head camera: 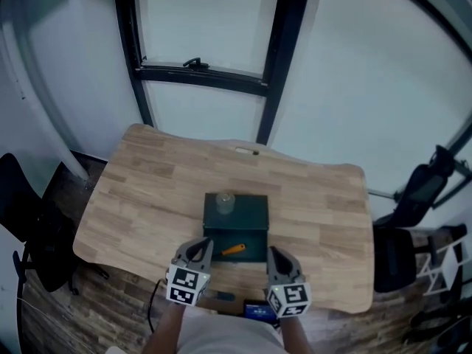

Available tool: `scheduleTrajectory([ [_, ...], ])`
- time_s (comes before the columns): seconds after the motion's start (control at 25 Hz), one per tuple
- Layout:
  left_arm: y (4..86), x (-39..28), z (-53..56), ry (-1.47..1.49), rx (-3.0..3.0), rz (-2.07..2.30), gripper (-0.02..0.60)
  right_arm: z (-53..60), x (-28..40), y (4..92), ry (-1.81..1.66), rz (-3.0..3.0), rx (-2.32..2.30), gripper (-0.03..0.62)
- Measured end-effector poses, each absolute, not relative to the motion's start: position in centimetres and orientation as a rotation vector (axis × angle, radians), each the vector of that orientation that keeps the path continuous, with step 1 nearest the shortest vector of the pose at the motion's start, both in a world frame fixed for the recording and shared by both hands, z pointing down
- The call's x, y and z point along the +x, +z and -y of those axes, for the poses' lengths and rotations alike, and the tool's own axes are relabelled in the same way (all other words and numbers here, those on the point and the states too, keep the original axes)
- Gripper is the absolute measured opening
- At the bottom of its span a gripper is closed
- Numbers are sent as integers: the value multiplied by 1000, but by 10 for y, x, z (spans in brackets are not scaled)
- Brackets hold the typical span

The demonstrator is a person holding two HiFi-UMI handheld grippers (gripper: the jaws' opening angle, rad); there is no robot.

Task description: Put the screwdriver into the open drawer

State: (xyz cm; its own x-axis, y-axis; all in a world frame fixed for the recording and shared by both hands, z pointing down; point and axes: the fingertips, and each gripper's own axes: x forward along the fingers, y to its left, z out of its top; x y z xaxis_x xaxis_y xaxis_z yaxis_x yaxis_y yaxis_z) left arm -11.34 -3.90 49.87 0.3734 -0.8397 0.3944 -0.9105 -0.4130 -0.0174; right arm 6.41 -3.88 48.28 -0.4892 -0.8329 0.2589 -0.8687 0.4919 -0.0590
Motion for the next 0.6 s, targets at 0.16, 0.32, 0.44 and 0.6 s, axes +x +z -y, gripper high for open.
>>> scheduleTrajectory([
  [0.16, 501, -118, 36, 520, 2423, 1577, -2, 38, 68, 488, 276, 2521, 1477, -3],
  [0.32, 503, -121, 36, 510, 2415, 1569, -2, 37, 65, 489, 281, 2526, 1465, -3],
  [0.44, 503, -121, 40, 504, 2415, 1566, -2, 40, 61, 489, 280, 2528, 1454, -3],
  [0.6, 503, -120, 48, 491, 2421, 1563, -2, 49, 59, 487, 262, 2536, 1442, -3],
])
